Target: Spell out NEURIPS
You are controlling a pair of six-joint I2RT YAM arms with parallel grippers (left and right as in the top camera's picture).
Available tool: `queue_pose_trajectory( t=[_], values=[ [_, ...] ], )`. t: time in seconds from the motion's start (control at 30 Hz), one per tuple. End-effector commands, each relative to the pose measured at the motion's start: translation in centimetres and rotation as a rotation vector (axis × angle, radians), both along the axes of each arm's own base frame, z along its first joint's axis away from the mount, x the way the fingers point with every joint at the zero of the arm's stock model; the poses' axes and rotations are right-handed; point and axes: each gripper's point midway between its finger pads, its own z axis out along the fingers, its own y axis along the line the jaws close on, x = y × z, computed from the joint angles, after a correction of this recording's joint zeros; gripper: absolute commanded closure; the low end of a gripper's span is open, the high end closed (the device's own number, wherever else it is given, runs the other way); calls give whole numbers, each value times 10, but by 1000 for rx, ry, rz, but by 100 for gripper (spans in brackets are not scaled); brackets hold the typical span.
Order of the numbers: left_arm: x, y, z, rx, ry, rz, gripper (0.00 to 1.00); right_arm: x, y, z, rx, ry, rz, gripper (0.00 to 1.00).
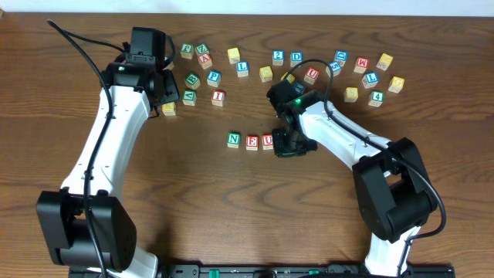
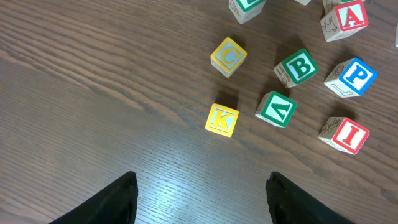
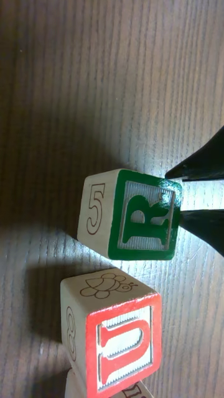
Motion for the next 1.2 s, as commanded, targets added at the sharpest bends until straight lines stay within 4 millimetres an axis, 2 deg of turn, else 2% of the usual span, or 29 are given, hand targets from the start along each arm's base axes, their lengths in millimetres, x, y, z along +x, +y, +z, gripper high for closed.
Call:
queue_pose_trajectory(
  t=[0.0, 0.5, 0.77, 1.0, 1.17],
  values=[
    [2, 5, 0, 16, 1, 18, 35, 1, 0, 1, 1, -7, 11, 88],
    [2, 5, 0, 16, 1, 17, 35, 11, -5, 1, 12, -31, 74, 83],
    [2, 5, 0, 16, 1, 17, 35, 14, -7, 3, 21, -38, 161, 87],
    [2, 5, 0, 16, 1, 17, 35, 13, -3, 31, 45, -32, 166, 86],
    [2, 5, 0, 16, 1, 17, 35, 19, -1, 55, 68, -88, 155, 73]
  ],
)
